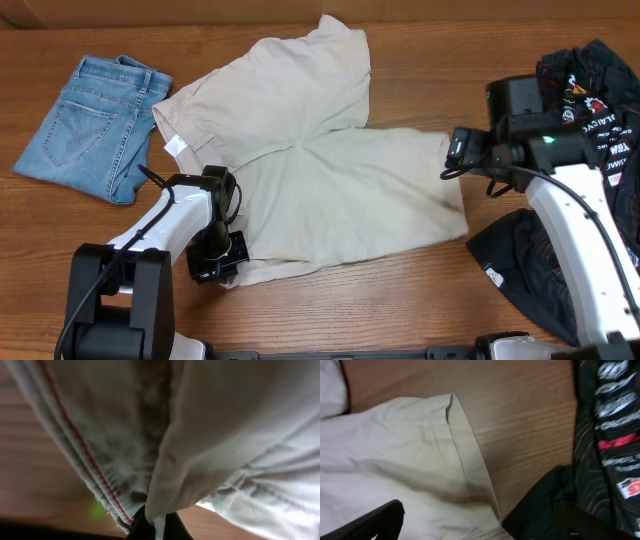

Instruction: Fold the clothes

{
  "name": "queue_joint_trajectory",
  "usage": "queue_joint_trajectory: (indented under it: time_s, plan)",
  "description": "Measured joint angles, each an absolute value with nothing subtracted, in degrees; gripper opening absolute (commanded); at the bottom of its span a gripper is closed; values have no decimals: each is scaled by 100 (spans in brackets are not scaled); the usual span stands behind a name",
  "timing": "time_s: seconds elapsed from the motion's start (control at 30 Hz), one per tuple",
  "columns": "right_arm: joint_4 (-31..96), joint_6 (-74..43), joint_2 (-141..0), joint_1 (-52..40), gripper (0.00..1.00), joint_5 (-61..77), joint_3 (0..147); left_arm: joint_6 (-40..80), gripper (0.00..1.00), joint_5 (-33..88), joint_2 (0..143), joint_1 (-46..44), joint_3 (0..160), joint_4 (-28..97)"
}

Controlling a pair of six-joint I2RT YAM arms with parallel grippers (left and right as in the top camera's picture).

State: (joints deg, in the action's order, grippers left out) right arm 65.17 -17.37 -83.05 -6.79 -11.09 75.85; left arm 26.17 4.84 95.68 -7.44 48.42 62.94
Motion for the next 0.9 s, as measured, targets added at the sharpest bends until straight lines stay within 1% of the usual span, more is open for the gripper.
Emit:
queue_joint_trajectory:
  time_s: [0.13, 0.3, 0.43, 0.47, 0.5, 0.6, 0.7, 0.83, 0.9]
  plan:
    - [6270, -1686, -8768, -679, 98, -768, 7116, 2816, 6, -38, 9568, -668, 4834, 6329]
    - [5769, -1559, -9275, -676, 98, -272, 6565, 2989, 7, -266, 9568, -622, 4831, 6267]
    - [4598, -1431, -9555, -679, 92, -99, 6316, 3011, 7, -342, 9568, -622, 4825, 6187]
    - [4394, -1389, -9605, -679, 85, -82, 6309, 3011, 7, -355, 9568, -622, 4823, 6167]
    - [4152, -1337, -9671, -679, 82, -45, 6309, 3011, 7, -373, 9568, -622, 4818, 6134]
    - [3852, -1275, -9861, -679, 80, -19, 6309, 3011, 7, -381, 9568, -622, 4810, 6123]
    - [3638, -1251, -10215, -679, 74, -16, 6309, 3011, 8, -386, 9568, -622, 4807, 6112]
    - [3326, -1219, -10613, -679, 72, 51, 6298, 3011, 8, -392, 9568, -622, 4803, 6093]
    - [3109, -1221, -10672, -679, 67, 113, 6292, 3011, 8, -392, 9568, -622, 4803, 6088]
